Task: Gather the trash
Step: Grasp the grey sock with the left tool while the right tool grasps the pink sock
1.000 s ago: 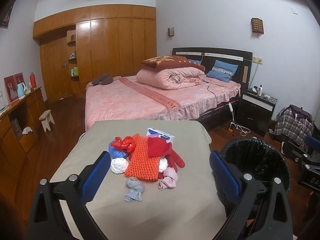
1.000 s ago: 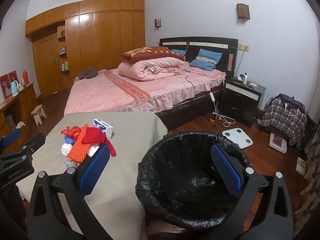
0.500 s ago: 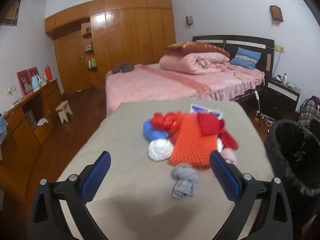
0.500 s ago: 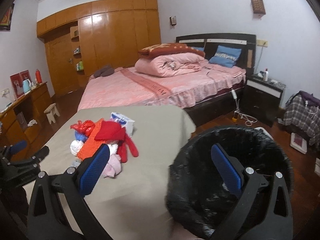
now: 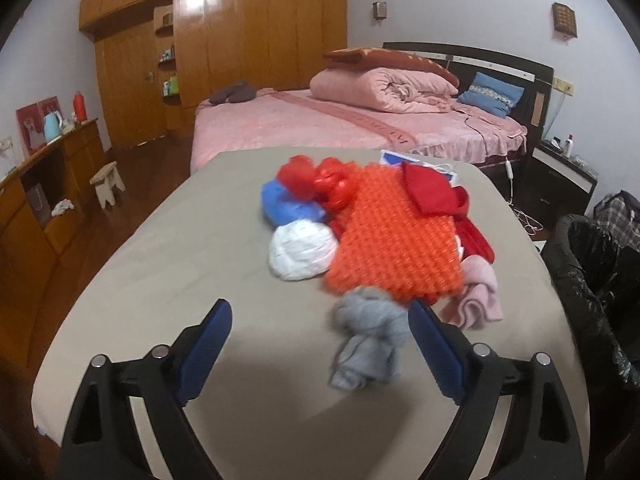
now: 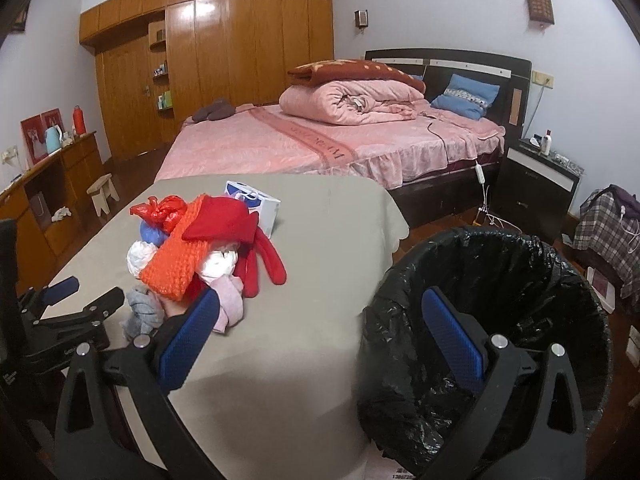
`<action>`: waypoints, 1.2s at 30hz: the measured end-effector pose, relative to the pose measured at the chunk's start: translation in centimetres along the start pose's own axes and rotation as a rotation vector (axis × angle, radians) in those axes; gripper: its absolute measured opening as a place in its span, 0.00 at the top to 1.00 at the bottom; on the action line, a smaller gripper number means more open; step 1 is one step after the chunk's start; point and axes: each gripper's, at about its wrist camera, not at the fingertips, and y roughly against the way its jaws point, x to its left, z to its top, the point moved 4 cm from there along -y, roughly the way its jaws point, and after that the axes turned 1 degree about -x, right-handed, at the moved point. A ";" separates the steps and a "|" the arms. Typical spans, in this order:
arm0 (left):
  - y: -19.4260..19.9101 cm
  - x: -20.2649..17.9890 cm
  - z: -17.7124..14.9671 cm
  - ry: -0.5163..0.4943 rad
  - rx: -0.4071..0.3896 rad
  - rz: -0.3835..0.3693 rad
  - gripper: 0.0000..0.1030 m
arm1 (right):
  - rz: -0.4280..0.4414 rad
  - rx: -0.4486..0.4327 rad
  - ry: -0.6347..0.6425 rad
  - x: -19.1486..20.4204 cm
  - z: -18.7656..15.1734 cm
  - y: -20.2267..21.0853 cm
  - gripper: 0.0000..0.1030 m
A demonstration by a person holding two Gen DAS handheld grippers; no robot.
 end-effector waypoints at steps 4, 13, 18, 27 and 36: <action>-1.9 -1.1 0.1 -0.021 0.023 -0.001 0.20 | 0.000 0.002 0.004 0.2 -0.1 -0.5 0.05; -3.5 -2.8 -0.6 -0.038 0.072 -0.116 0.63 | 0.011 0.012 0.007 0.6 -0.1 -1.2 0.05; -2.1 -1.9 -0.3 -0.029 0.046 -0.108 0.66 | 0.032 0.015 0.011 1.9 -0.1 -1.9 0.05; -0.1 2.9 0.4 0.006 0.001 0.003 0.66 | 0.055 0.073 0.001 5.3 -0.9 -6.0 0.20; -0.6 5.1 1.1 0.022 -0.006 0.043 0.66 | 0.081 0.182 0.019 7.9 -2.0 -10.4 0.41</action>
